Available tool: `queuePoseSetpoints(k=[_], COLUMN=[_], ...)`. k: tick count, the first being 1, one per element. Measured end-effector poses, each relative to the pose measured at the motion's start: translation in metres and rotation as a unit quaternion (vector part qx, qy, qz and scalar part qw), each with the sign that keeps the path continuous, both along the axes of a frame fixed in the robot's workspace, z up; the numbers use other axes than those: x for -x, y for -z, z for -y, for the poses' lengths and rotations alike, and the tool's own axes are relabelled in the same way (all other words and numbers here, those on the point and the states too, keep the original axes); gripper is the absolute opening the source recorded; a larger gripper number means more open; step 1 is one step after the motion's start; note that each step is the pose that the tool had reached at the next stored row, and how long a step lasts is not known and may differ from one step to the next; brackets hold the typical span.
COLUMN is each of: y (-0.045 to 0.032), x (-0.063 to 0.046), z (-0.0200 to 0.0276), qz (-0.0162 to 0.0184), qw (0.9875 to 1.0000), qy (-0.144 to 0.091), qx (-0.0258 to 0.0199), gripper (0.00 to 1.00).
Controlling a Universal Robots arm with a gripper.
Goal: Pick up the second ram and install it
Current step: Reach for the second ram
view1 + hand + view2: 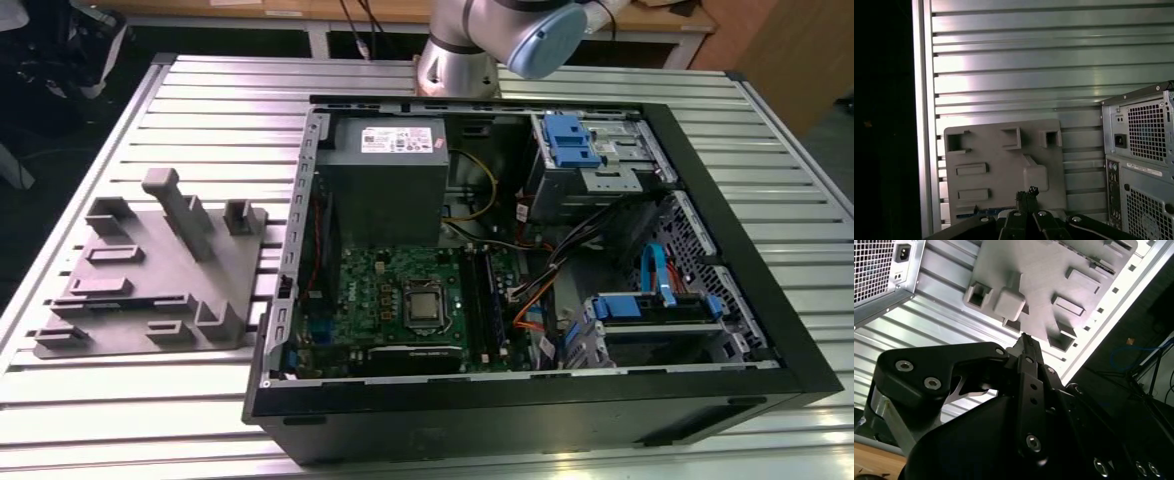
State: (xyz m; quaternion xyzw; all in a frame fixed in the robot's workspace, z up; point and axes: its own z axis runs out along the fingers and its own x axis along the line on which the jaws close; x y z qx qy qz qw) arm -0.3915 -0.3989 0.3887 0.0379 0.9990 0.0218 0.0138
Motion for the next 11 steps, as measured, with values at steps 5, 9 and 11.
queuePoseSetpoints(k=[5,9,11], y=[0.0022,0.0050,0.0063], x=[0.0031,0.0049,0.0058], z=[0.0019,0.0053,0.0078], qz=[0.0000,0.0000,-0.0001], qw=[1.0000,1.0000,1.0000], qy=[0.000,0.000,0.000], qx=[0.0000,0.0000,0.0000], gripper=[0.11,0.11,0.11])
